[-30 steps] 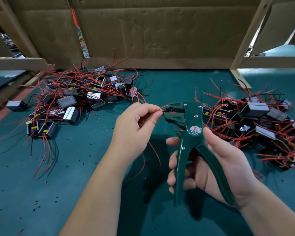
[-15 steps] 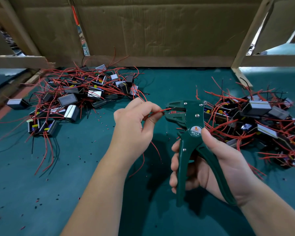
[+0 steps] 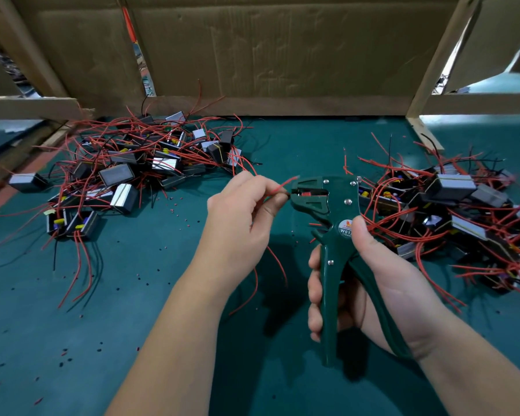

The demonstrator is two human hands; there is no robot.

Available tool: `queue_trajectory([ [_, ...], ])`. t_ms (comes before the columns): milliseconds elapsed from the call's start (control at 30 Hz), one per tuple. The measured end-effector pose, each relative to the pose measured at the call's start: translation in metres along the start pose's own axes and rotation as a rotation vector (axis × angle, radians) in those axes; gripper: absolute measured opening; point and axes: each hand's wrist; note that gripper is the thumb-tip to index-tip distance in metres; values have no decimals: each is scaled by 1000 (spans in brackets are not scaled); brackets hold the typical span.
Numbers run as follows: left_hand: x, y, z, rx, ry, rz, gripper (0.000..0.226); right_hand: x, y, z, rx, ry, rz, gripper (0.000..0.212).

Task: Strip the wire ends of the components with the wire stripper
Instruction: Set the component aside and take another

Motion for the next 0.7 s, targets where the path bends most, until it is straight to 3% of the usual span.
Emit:
queue_trajectory([
  [167,0,4,-2,70,-104,-103,17,-2,1,-1,30,73,32,65],
  [367,-4,7,-3,35,-197,-35,15,-1,4,1,99,130,73,63],
  [533,-1,-1,-2,111,-102,-26,12,3,-3,3,158,84,133,57],
  [700,3,-6,2,105,-29,55,17,4,-6,-3,81,33,54,43],
])
Point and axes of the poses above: each hand's wrist, its own z-axis towards the middle knuckle, its own x-axis out of the back of the hand, y = z × x, and after that the axes turned 11 degrees about z, right-handed
